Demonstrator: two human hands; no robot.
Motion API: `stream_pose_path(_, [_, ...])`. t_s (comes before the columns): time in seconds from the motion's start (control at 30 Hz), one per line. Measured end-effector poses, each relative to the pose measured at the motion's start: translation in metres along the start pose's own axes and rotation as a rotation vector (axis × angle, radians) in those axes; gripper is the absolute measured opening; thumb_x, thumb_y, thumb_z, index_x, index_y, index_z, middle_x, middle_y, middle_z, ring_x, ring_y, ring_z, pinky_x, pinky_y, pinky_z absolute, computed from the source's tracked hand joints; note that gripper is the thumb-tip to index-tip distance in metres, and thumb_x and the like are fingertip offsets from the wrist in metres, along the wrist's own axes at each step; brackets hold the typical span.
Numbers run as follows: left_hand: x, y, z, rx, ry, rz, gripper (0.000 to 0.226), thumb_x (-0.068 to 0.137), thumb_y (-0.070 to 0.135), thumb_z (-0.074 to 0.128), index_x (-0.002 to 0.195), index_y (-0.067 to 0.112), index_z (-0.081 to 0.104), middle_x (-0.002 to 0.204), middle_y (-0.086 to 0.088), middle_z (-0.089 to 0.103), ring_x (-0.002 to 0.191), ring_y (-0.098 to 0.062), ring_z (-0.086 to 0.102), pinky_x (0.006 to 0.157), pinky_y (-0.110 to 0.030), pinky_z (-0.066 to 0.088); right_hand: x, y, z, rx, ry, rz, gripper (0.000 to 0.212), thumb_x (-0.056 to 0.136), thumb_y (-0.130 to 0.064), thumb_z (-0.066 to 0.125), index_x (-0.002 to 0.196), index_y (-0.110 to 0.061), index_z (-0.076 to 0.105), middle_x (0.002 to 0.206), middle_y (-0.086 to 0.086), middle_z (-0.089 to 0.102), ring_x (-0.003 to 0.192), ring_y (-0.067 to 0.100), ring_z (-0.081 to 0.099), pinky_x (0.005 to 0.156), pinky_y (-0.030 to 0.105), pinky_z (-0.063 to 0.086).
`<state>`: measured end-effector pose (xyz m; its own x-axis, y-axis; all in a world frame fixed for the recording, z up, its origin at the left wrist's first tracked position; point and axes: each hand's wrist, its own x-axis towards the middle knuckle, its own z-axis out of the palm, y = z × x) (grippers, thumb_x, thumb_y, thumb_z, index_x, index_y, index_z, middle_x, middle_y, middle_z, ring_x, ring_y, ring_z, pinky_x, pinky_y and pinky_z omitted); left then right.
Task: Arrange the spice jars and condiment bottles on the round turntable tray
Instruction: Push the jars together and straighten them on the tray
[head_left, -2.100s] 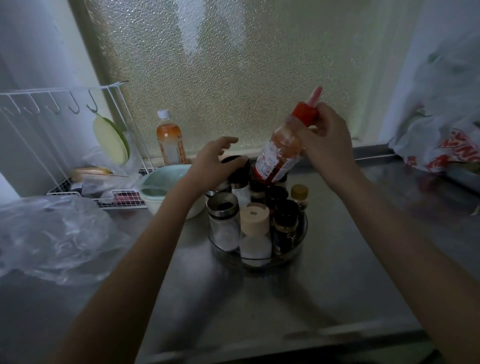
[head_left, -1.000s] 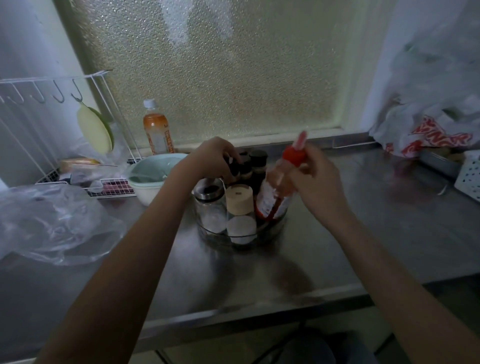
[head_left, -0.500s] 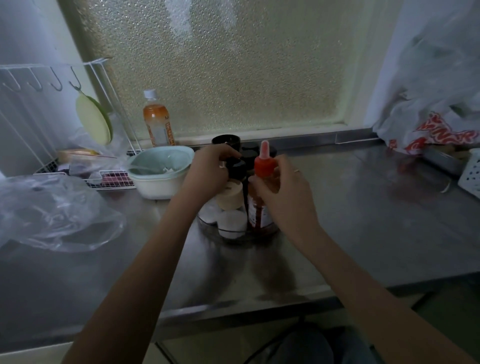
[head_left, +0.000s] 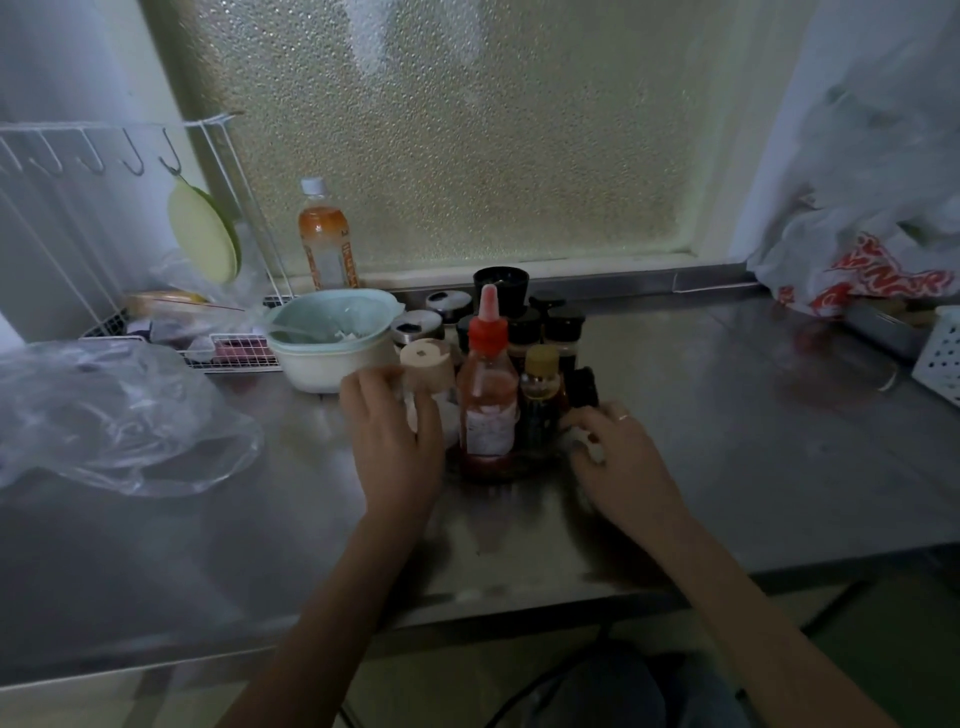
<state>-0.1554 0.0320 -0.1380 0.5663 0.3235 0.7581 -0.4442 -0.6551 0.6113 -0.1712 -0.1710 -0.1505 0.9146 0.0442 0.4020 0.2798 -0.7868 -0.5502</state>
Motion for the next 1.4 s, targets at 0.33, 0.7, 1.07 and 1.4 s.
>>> stream_pose_path(0.33, [-0.004, -0.025, 0.007, 0.002, -0.191, -0.289, 0.019, 0.081, -0.007, 0.050, 0.084, 0.011, 0.044, 0.088, -0.010, 0.053, 0.082, -0.025, 0.049, 0.060, -0.021, 0.027, -0.030, -0.026, 0.009, -0.001, -0.084, -0.234, 0.041, 0.088, -0.028, 0.041, 0.124, -0.020, 0.060, 0.103, -0.001, 0.063, 0.092, 0.007, 0.049, 0.075, 0.013, 0.036])
stream_pose_path(0.7, [-0.016, 0.002, 0.000, 0.109, -0.192, 0.066, 0.038, 0.073, 0.028, 0.051, 0.102, 0.005, 0.050, 0.093, -0.012, 0.053, 0.088, -0.027, 0.049, 0.073, -0.038, 0.043, 0.025, -0.045, -0.020, 0.135, 0.155, 0.023, 0.049, 0.080, -0.043, 0.065, 0.124, -0.030, 0.046, 0.111, -0.001, 0.054, 0.099, 0.017, 0.054, 0.078, 0.033, 0.048])
stream_pose_path(1.07, [-0.007, 0.003, 0.014, -0.011, -0.212, -0.047, 0.049, 0.084, 0.046, 0.055, 0.108, 0.004, 0.050, 0.103, -0.003, 0.045, 0.090, -0.018, 0.049, 0.071, -0.024, 0.041, 0.027, -0.061, -0.024, -0.177, 0.086, -0.062, 0.050, 0.085, -0.043, 0.055, 0.131, -0.040, 0.036, 0.115, -0.002, 0.053, 0.104, 0.018, 0.054, 0.069, 0.029, 0.043])
stream_pose_path(1.4, [-0.006, 0.008, 0.006, 0.014, -0.147, -0.063, 0.052, 0.084, 0.049, 0.046, 0.103, 0.002, 0.052, 0.094, -0.011, 0.053, 0.078, -0.002, 0.039, 0.064, -0.019, 0.033, 0.006, -0.066, -0.007, -0.708, 0.012, -0.420, 0.058, 0.056, -0.041, 0.081, 0.110, -0.025, 0.066, 0.105, -0.001, 0.067, 0.109, 0.025, 0.050, 0.105, 0.064, 0.010])
